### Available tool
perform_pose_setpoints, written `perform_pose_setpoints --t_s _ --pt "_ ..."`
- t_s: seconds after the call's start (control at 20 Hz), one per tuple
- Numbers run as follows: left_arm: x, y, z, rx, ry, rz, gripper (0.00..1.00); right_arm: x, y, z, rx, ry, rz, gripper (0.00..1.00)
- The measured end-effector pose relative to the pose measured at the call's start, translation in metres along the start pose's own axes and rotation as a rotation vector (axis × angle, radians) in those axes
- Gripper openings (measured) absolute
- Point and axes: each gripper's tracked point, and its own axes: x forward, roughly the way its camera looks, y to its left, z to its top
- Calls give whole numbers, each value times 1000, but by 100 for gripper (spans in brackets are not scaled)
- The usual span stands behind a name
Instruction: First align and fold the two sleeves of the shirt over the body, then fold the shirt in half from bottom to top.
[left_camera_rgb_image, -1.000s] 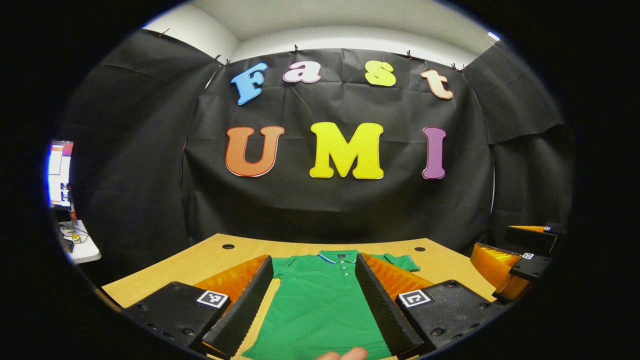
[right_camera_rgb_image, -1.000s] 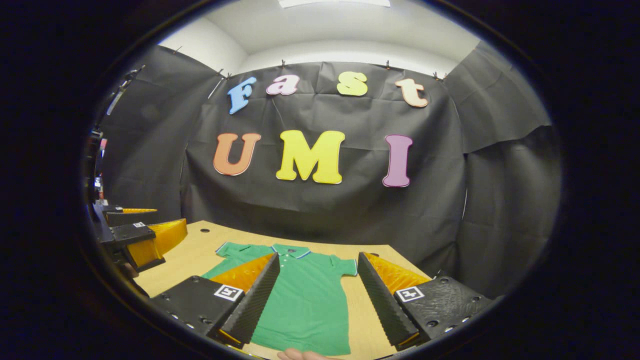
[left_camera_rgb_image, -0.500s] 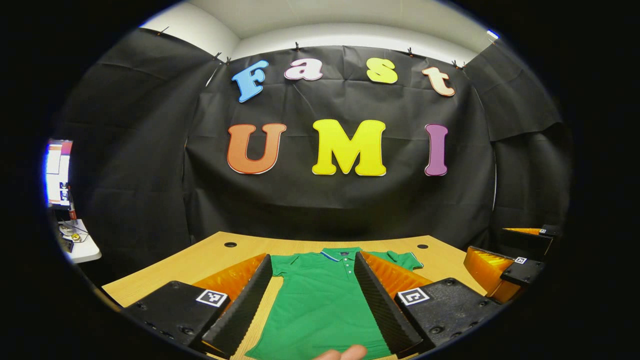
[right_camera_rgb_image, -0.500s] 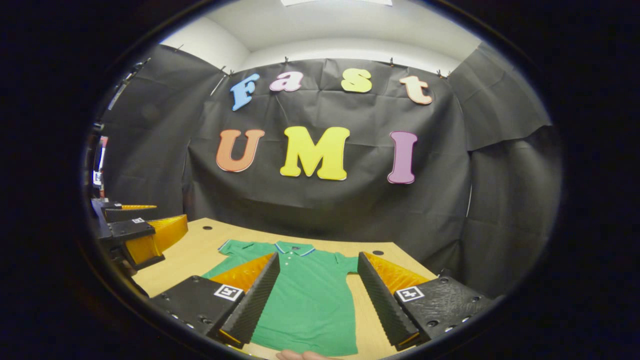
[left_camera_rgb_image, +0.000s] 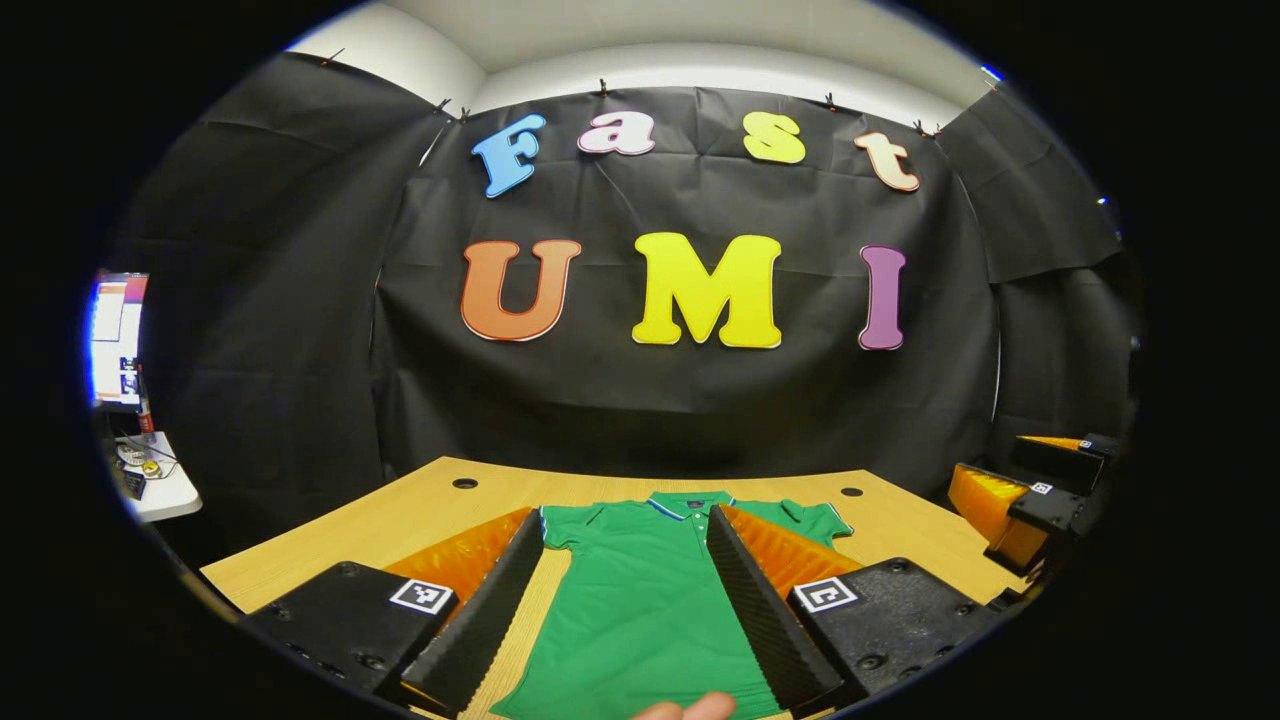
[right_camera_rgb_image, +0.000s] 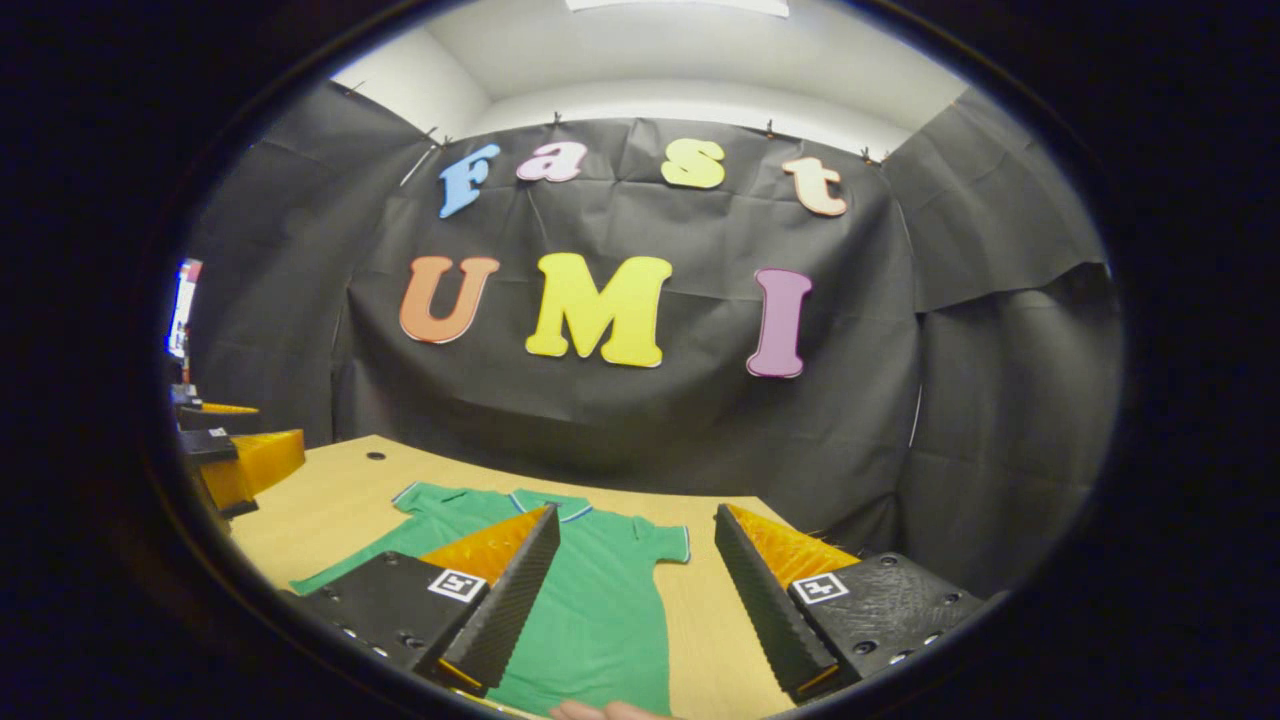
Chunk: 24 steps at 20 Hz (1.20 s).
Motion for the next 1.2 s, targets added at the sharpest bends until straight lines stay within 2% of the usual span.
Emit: perform_pose_setpoints --t_s 0.25,0.35,0.6,0.7,0.9,1.0,1.2 --pt "5 2 -6 -4 10 21 100 59 -11 -41 -53 104 11 94" --pt "9 1 -9 7 12 30 100 84 -25 -63 -72 147 -12 95" --pt "21 -4 -28 14 50 47 100 143 -44 -116 -65 251 -27 97" --pt "24 -11 -35 -2 73 27 100 166 -52 -136 -47 322 -35 95" --pt "29 -10 -40 -13 86 22 100 202 -65 -157 -30 397 -67 95" --pt "30 -6 -42 -7 91 34 100 217 -69 -162 -19 396 -84 96" --pt "31 -6 -43 -7 94 35 100 258 -61 -181 25 454 -47 95"
